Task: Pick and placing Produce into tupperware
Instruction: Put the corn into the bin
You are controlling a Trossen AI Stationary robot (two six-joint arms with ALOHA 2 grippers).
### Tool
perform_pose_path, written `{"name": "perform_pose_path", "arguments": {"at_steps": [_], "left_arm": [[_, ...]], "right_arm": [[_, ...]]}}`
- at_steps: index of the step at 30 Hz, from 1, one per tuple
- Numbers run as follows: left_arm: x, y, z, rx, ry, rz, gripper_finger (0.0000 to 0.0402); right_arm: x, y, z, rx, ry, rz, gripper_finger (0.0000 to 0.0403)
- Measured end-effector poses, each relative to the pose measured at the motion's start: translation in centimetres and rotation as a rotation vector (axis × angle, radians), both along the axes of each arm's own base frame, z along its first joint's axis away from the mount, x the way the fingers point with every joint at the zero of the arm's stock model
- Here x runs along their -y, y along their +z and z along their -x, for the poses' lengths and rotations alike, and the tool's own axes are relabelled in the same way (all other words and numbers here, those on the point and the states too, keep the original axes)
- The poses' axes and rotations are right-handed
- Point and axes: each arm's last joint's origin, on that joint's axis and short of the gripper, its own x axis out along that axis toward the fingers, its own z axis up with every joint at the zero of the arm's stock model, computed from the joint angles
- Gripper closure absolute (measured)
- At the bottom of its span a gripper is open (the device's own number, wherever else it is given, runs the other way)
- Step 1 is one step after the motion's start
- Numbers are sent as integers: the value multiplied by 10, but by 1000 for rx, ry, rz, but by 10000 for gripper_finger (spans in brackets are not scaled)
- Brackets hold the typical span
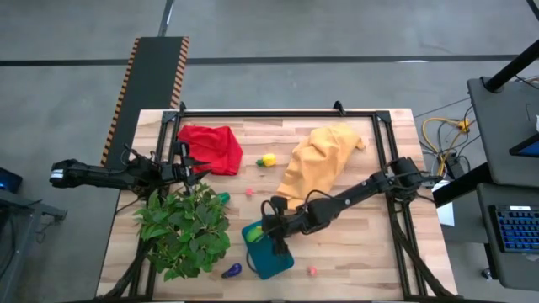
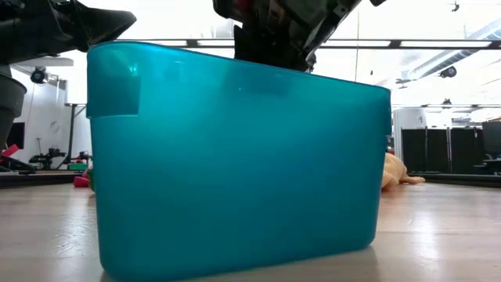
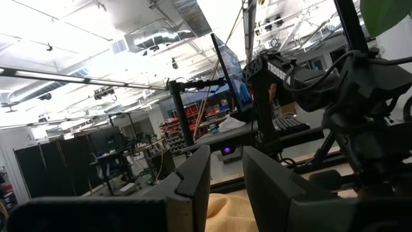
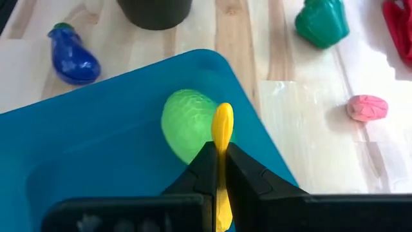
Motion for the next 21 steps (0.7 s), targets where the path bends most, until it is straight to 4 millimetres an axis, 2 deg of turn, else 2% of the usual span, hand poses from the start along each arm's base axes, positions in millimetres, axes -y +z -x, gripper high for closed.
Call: {"name": "perform_pose_path", "arguments": {"at_steps": [9,21], "left_arm": [[0,0,0,0,0,0,323],[0,0,0,0,0,0,323]], "right_arm": [[0,-12,-2,-29,0,9,390],[0,-13,-1,-38,4,17,390]]}}
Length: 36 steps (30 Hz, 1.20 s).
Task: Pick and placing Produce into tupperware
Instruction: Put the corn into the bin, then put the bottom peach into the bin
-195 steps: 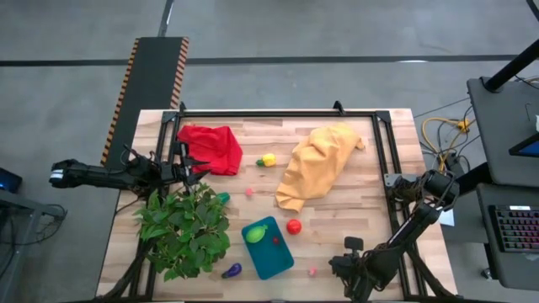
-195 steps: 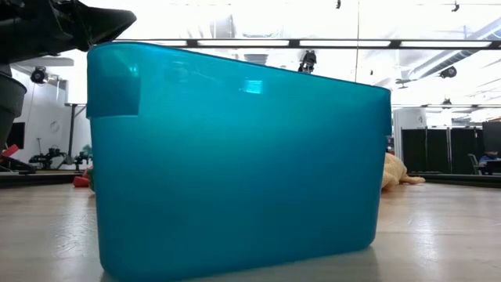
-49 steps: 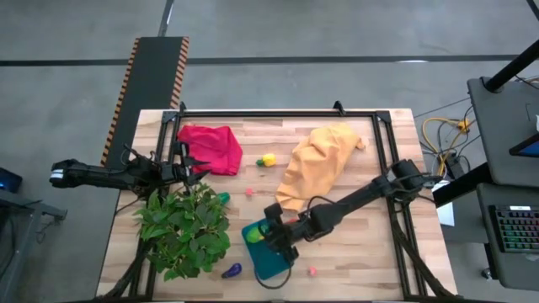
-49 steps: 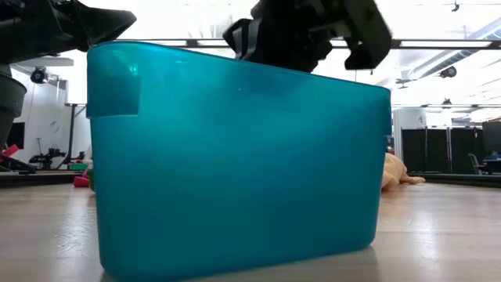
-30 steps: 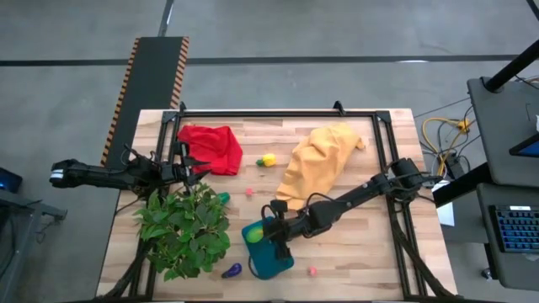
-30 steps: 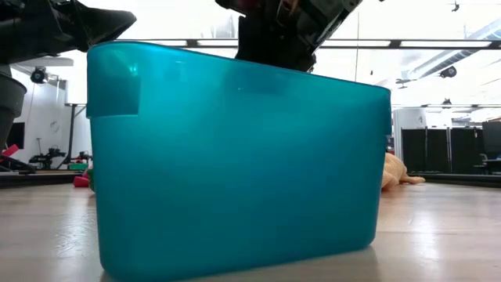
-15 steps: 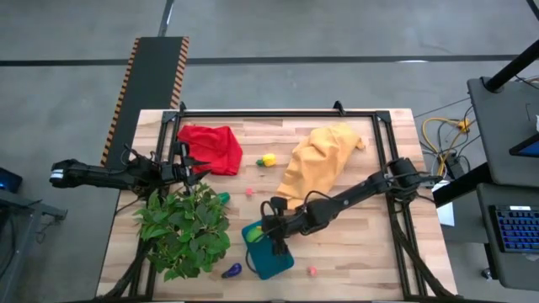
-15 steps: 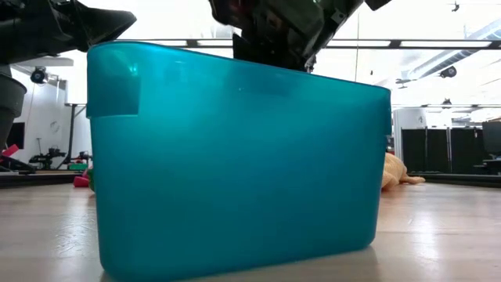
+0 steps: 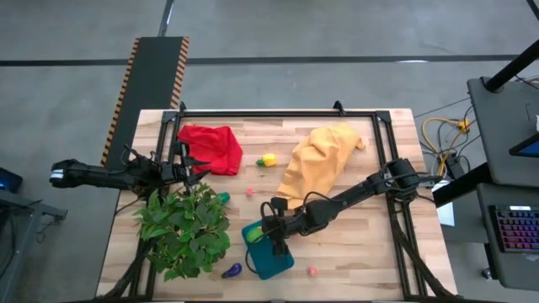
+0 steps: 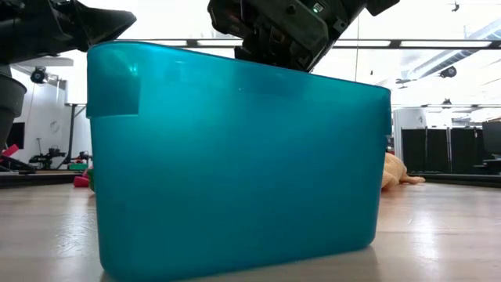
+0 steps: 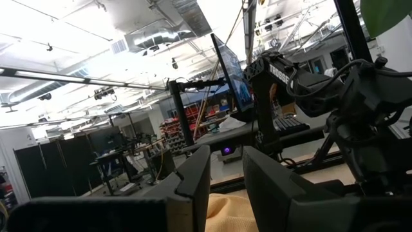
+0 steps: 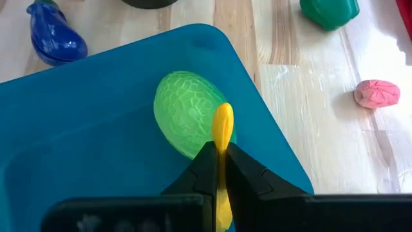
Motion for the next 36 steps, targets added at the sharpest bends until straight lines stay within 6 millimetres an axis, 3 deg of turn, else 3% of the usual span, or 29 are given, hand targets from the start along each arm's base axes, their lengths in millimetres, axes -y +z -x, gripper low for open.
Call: {"name": "perform_pose_path", "arguments": {"at_steps": [22,36], "left_arm": [[0,0,0,0,0,0,323],[0,0,0,0,0,0,323]], "right_arm": [[0,1,0,2,19,16,386],[0,1,-1,5,9,5,282]]}}
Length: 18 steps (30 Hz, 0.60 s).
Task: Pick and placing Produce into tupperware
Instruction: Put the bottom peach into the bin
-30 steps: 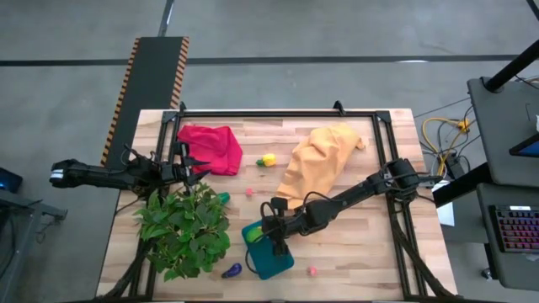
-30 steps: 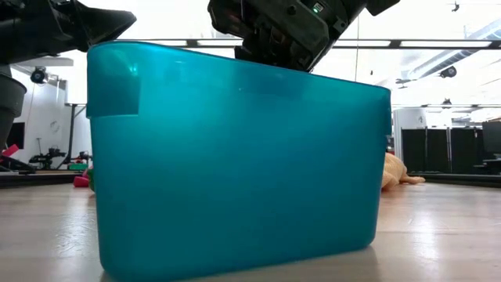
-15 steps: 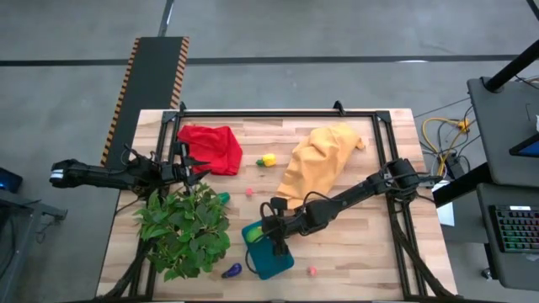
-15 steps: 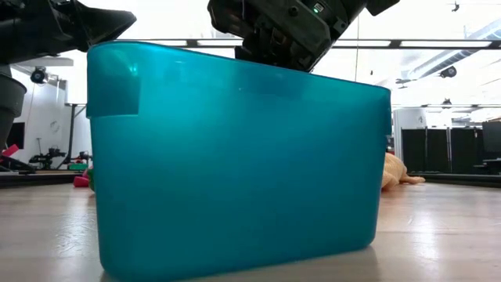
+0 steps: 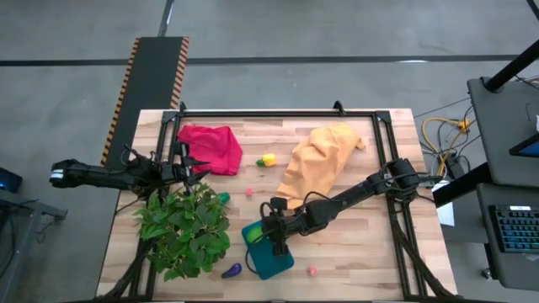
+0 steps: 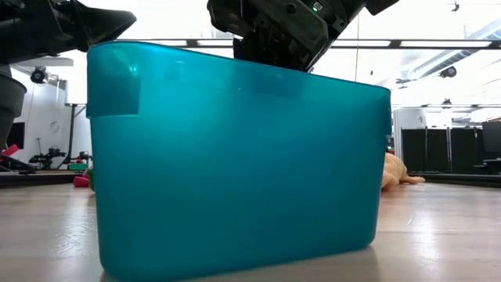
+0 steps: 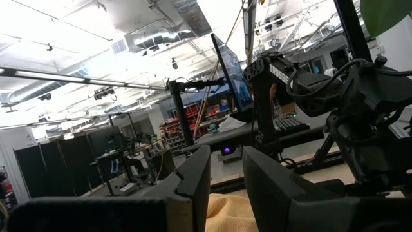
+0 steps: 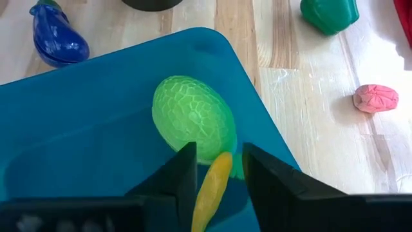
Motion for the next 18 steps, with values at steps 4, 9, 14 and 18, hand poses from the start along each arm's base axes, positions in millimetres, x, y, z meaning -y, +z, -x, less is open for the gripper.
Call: {"name": "perform_pose_path", "arguments": {"at_steps": [4,9,14,18], "left_arm": [[0,0,0,0,0,0,323],[0,0,0,0,0,0,323],[0,0,0,0,0,0,323],[0,0,0,0,0,0,323]], "right_arm": [[0,7,1,15,2,-4,272],[0,36,12,45,19,-11,273],[-5,68,37,26,34,-27,279],[-17,87,59,10,46,-54,279]]}}
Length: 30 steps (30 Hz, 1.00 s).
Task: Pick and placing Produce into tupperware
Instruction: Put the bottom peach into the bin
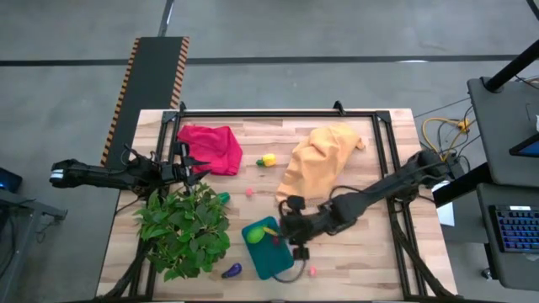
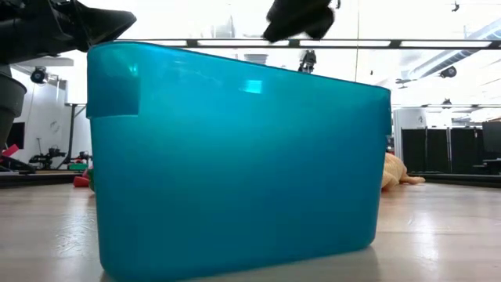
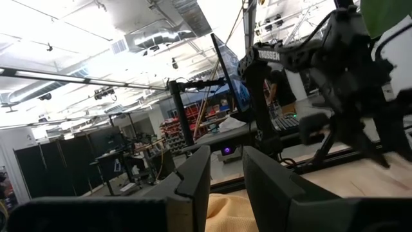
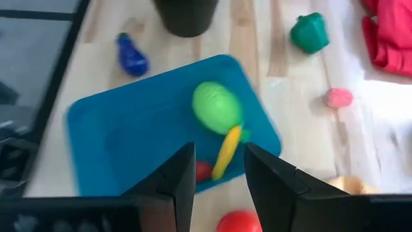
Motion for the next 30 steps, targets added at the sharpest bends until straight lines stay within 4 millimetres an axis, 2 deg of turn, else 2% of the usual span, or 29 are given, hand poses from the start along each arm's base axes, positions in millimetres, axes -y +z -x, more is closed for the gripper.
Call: {"name": "perform_pose_path", "arguments": {"at_steps": [9,15,19,23,30], "left_arm": [[0,0,0,-1,0,0,323],[0,-1,0,-2,0,0,323],[0,-1,0,-3,0,0,323],[0,-2,0,-4,0,0,323],[0,-2,0,-4,0,0,323]], "right_arm": [[-39,21,45,-31,86,-42,278],[-64,16,74,-121,155,-12,282],[-84,5,83,-110,187,33,272],[-93,-7,86,-125,171,63,239],[-94,-34,86,-275,81,82,148]]}}
